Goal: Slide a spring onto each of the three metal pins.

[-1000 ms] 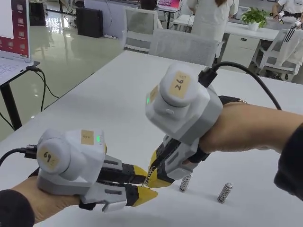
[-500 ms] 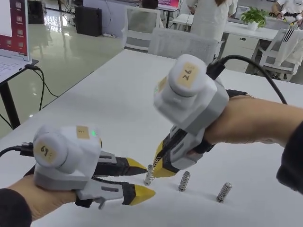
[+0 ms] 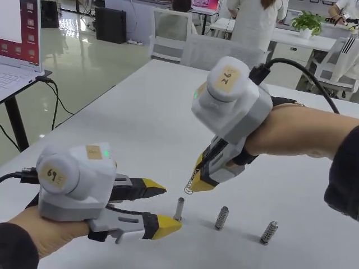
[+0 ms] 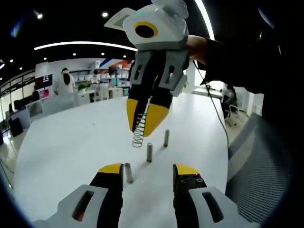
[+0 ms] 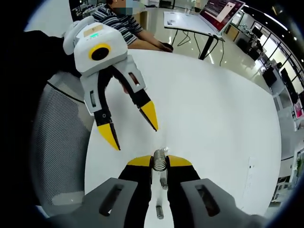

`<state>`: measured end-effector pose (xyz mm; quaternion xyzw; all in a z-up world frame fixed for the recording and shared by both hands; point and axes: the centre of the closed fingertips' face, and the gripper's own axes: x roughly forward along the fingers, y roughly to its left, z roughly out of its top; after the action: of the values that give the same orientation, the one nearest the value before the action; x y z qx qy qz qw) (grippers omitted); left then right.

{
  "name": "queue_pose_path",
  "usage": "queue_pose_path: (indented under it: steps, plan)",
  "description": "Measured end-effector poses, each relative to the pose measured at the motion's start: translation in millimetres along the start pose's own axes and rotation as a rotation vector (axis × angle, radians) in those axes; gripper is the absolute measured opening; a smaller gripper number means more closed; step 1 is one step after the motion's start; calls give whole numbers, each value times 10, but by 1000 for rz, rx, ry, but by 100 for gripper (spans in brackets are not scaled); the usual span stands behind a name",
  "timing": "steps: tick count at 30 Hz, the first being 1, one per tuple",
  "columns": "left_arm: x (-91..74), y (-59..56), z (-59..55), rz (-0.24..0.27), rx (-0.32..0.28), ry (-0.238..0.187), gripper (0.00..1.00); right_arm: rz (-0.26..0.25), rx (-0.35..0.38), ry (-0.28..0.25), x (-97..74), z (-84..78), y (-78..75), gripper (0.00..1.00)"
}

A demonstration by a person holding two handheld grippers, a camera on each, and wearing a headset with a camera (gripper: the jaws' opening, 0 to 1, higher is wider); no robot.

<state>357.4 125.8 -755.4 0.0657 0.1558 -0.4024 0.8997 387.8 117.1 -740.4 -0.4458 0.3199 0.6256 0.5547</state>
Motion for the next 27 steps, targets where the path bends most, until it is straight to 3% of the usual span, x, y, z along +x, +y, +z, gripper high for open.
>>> queue_pose_path:
  steps: [10,18,27]
  plan:
    - [-2,15,-27,8,-11,9,39,2,2,66,260,-85,-136,8]
    - [5,15,-58,6,-16,19,40,27,-1,94,441,-110,-146,8]
    - [0,28,-69,11,-17,22,40,40,-9,114,518,-133,-135,8]
